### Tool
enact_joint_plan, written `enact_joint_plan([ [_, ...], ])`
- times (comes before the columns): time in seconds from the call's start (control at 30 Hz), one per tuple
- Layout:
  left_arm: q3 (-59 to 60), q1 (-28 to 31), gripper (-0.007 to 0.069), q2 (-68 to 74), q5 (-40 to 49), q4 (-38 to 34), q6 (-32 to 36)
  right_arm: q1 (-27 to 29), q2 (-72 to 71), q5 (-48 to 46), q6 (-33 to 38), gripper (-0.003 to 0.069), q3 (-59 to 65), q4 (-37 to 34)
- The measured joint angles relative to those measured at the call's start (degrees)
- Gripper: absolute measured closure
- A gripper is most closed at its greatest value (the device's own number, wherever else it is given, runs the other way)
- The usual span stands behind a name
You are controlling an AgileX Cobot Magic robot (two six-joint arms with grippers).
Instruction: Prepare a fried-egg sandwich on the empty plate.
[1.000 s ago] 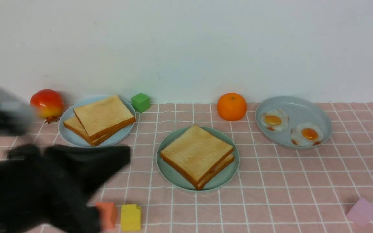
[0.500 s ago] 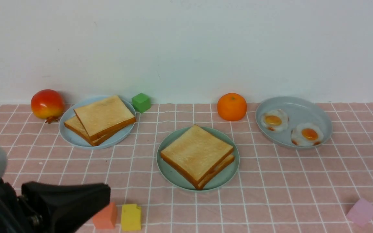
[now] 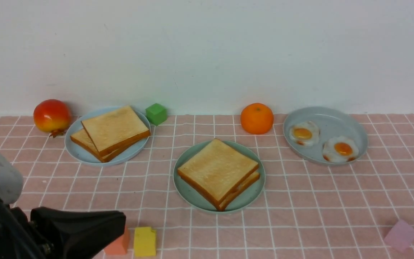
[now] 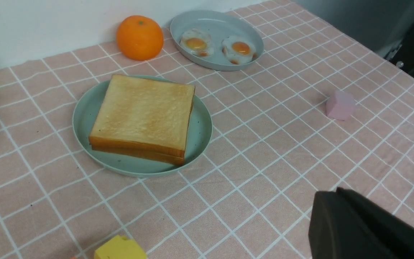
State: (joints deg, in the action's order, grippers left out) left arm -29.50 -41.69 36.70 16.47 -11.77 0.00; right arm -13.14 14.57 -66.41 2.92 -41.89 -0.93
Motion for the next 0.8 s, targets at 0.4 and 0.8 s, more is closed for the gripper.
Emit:
enact_joint_plan([
  [0.4, 0.0, 0.0, 0.0638, 0.0, 0.0, 0.0, 0.0, 13.7, -14.33, 49.96, 4.8, 0.067, 42.09, -11.87],
  [0.8, 0.0, 0.0, 0.0634, 0.0, 0.05, 0.0, 0.0, 13.75, -15.13, 43.93, -0.07, 0.067, 42.97, -10.46],
])
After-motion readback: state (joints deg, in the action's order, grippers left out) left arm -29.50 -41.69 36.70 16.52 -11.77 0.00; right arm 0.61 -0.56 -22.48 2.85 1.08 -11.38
